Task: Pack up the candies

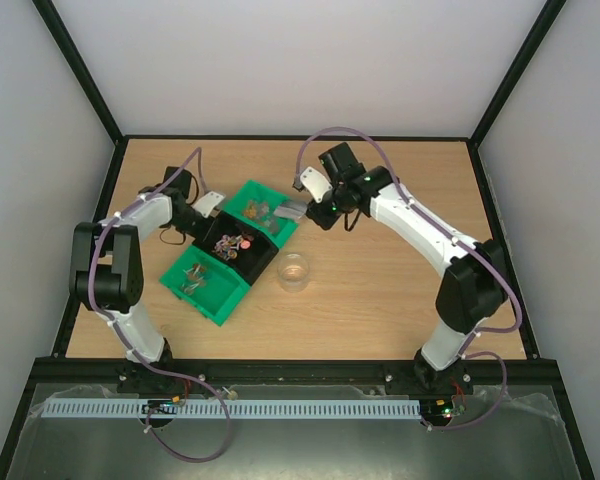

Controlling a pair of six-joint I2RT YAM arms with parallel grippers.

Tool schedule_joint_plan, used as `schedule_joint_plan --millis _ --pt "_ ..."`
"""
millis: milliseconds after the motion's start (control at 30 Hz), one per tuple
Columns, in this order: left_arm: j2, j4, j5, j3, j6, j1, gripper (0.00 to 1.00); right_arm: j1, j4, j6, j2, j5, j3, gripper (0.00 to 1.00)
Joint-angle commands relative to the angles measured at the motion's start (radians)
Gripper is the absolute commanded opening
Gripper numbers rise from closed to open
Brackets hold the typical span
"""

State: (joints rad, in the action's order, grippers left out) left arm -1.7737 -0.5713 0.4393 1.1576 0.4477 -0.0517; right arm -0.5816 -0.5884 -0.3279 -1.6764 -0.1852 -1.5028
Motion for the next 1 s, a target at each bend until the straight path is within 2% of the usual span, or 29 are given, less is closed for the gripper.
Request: schedule_joint_plan --millis 0,233,467,967 --pt "0.068 0.039 -0.022 -0.013 -0.024 -0.006 0.02 -0.026 -0.102 0.015 -0.065 0.064 -0.075 0.01" --pt "0.086 0.056 -0.088 -0.033 -0.026 -0.03 0.02 -0.046 -0.211 -0.021 -0.184 0.086 -0.228 0.01" --pt "0.091 0.082 -0.143 -0.045 -0.033 -0.057 0.02 -0.056 -0.399 -0.081 -0.321 0.106 -0.421 0.01" --pt "0.074 0.09 -0.163 -0.056 -0.058 -0.081 0.02 -0.109 -0.543 -0.105 -0.467 0.215 -0.593 0.01"
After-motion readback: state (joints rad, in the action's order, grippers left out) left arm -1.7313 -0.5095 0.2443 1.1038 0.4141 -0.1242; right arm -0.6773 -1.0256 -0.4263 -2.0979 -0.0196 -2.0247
